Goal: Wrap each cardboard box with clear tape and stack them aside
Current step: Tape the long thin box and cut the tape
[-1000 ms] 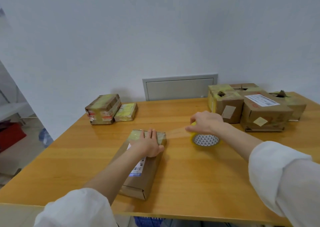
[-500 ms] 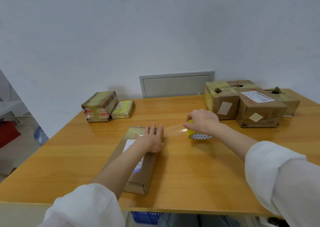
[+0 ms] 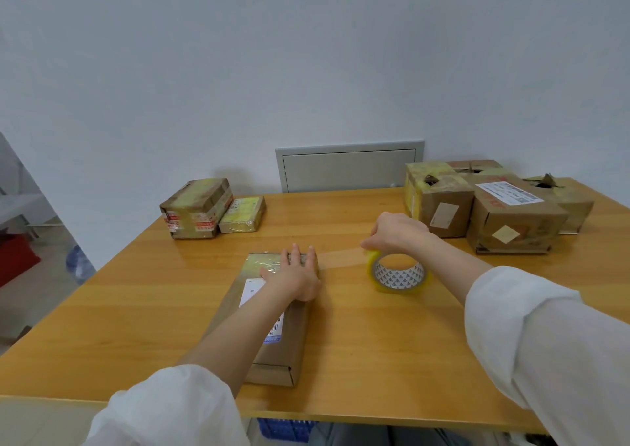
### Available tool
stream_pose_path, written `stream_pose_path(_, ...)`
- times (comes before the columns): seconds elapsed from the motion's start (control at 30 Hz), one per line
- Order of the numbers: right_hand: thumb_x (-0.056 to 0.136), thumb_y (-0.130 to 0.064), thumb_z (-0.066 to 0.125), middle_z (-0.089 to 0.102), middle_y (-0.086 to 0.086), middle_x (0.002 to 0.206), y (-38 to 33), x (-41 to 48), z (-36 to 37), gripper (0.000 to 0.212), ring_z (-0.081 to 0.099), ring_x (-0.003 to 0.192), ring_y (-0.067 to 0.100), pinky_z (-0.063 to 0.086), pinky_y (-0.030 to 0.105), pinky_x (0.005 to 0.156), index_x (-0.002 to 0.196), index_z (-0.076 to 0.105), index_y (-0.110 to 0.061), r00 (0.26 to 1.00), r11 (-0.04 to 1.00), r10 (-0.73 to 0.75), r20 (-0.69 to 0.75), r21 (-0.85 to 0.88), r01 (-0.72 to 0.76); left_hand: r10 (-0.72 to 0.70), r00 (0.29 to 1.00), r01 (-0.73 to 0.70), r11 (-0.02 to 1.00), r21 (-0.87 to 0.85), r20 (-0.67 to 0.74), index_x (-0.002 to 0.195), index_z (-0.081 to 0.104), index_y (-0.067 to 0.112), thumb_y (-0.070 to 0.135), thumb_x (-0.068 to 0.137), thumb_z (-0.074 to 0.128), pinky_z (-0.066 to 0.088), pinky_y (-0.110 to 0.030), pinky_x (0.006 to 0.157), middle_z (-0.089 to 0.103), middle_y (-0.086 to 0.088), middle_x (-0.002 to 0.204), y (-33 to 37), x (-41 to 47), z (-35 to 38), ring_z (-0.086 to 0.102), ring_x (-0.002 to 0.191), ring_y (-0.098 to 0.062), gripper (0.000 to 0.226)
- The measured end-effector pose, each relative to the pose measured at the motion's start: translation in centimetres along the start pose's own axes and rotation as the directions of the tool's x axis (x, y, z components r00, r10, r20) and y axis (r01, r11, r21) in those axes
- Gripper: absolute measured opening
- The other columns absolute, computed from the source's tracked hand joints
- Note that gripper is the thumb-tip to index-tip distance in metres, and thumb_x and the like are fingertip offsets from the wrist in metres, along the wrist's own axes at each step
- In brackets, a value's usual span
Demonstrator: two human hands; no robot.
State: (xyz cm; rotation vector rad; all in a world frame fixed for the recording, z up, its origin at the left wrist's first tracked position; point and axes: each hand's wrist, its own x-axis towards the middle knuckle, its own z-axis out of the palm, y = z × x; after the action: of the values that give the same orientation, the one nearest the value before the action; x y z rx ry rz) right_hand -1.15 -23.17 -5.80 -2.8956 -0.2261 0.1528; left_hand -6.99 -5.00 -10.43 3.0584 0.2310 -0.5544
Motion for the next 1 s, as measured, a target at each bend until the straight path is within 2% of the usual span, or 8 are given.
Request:
stream_pose_path(0.13,0.082,-0.068,0.055,0.066,-0.003,0.107,0.9,-0.3,-0.2,0.056,0.061,0.098,0.02,0.053,0.037,0.083,0.109,0.068,-0.021,0.999,0.996,-0.053,0.009,0.067,0.053,-0.024,1.0,0.024,1.0,0.008,0.007,0.149,-0.02,0.025,0.025,0.102,0.028,0.005,-0.069,0.109,-0.025,-0.004,0.157,0.3,0.3,-0.1,-0.018,0.145,-0.029,0.067)
stream_pose_path(0.3,0.076,-0.06,0.069,0.045,-0.002,0.144,2.9,-1.5,-1.0,0.068,0.042,0.131,0.022,0.038,0.041,0.106,0.133,0.051,-0.028,0.954,0.934,-0.278,0.111,0.263,0.242,-0.016,1.0,0.016,1.0,0.003,-0.021,0.151,-0.016,0.02,0.03,0.102,0.03,0.01,-0.069,0.109,-0.019,-0.008,0.159,0.6,0.3,-0.5,-0.014,0.145,-0.034,0.068)
stream_pose_path(0.5,0.08,-0.052,0.071,0.043,0.002,0.146,3.3,-2.1,-0.4,0.067,0.041,0.131,0.025,0.039,0.04,0.104,0.138,0.046,-0.029,0.957,0.938,-0.286,0.039,0.214,0.272,0.034,0.997,-0.032,0.999,0.032,-0.069,0.152,-0.009,0.017,0.044,0.098,0.041,0.014,-0.063,0.112,-0.012,-0.008,0.16,1.8,-0.8,-0.7,-0.006,0.147,-0.033,0.079)
stream_pose_path(0.63,0.088,-0.055,0.058,0.043,0.003,0.147,3.4,-3.2,-0.8,0.066,0.042,0.132,0.024,0.039,0.041,0.106,0.142,0.042,-0.022,0.961,0.938,-0.274,0.025,0.226,0.261,0.113,0.98,-0.125,0.99,-0.064,-0.161,0.152,0.009,0.01,0.036,0.096,0.049,0.025,-0.045,0.115,0.006,-0.016,0.159,2.2,-1.0,-1.8,0.016,0.145,-0.033,0.074)
stream_pose_path(0.7,0.097,-0.052,0.042,0.052,0.005,0.137,3.9,-3.8,-1.2,0.052,0.051,0.121,0.024,0.044,0.044,0.1,0.134,0.049,-0.016,0.974,0.935,-0.2,-0.103,0.276,0.221,0.185,0.948,-0.216,0.972,-0.096,-0.258,0.151,0.02,0.013,0.022,0.095,0.049,0.03,-0.039,0.113,0.016,-0.013,0.158,2.8,-1.4,-2.6,0.027,0.142,-0.029,0.064)
stream_pose_path(0.8,0.101,-0.034,0.037,0.061,0.008,0.113,5.8,-4.4,-1.2,0.032,0.059,0.098,0.026,0.052,0.041,0.082,0.115,0.057,-0.013,0.969,0.975,0.071,-0.236,0.222,-0.017,0.255,0.877,-0.32,0.942,-0.099,-0.407,0.144,0.041,0.015,0.011,0.094,0.043,0.034,-0.037,0.108,0.031,-0.007,0.152,4.3,-2.3,-3.5,0.036,0.136,-0.025,0.05)
stream_pose_path(0.9,0.096,-0.021,0.048,0.06,0.006,0.096,7.8,-5.6,0.1,0.013,0.061,0.087,0.025,0.048,0.031,0.064,0.096,0.057,-0.012,0.964,0.969,0.238,-0.115,0.095,-0.228,0.263,0.817,-0.361,0.927,-0.099,-0.513,0.133,0.055,0.018,0.011,0.094,0.041,0.039,-0.036,0.103,0.042,-0.002,0.144,5.8,-3.0,-3.7,0.043,0.13,-0.022,0.042)
stream_pose_path(1.0,0.095,-0.025,0.054,0.056,0.004,0.094,9.3,-7.1,1.7,0.014,0.059,0.088,0.022,0.047,0.029,0.066,0.103,0.058,-0.014,0.951,0.952,0.306,-0.037,0.007,-0.306,0.277,0.789,-0.383,0.92,-0.087,-0.548,0.128,0.06,0.02,0.012,0.094,0.041,0.042,-0.036,0.098,0.046,0.0,0.14,6.9,-3.4,-3.5,0.045,0.127,-0.02,0.039)
